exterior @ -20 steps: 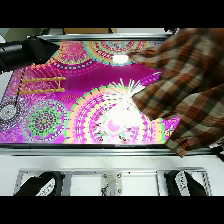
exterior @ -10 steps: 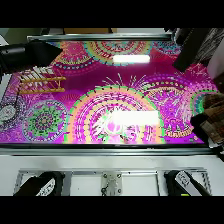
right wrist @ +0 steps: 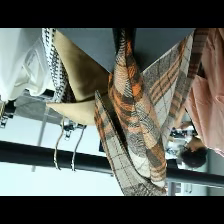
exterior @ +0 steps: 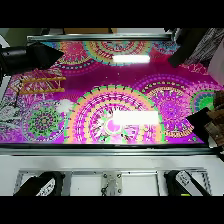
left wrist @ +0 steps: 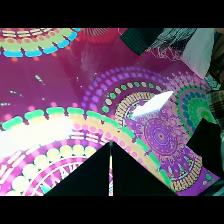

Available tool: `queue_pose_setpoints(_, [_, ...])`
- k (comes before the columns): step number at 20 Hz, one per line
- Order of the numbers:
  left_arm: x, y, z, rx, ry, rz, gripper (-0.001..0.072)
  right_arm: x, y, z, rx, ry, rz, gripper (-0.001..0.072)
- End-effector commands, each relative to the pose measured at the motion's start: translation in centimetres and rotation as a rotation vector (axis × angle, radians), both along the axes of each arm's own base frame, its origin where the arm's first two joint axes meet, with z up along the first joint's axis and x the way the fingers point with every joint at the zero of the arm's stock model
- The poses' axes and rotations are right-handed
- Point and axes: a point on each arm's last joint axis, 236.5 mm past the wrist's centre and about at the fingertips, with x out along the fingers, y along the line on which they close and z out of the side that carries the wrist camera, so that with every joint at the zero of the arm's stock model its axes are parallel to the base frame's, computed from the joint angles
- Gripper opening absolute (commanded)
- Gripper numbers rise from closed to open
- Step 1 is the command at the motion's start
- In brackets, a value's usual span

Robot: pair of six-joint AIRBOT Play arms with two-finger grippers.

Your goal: Fold the clothes and pants, and hang the long-sleeved shirts on hangers.

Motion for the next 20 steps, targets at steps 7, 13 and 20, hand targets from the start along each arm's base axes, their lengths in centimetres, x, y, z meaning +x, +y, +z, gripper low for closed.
queue_pose_setpoints(7, [-1.3,-0.4,-1.3,0.031,0.058,-0.048,0.0024,0.4,-5.2,-4.1,0.132,0.012,-0.066,0.0026])
queue_pose_setpoints(13, [-1.7,-0.6,-1.8,0.039,0.08,-0.064,0.0024,0.1,-8.6,-7.0,0.211,0.034,-0.116,0.0026])
queue_pose_setpoints(20, [-3.7,-0.9,-3.5,0.079,0.162,-0.128,0.0024,1.4,-10.5,-9.2,0.267,0.026,-0.113,0.0026])
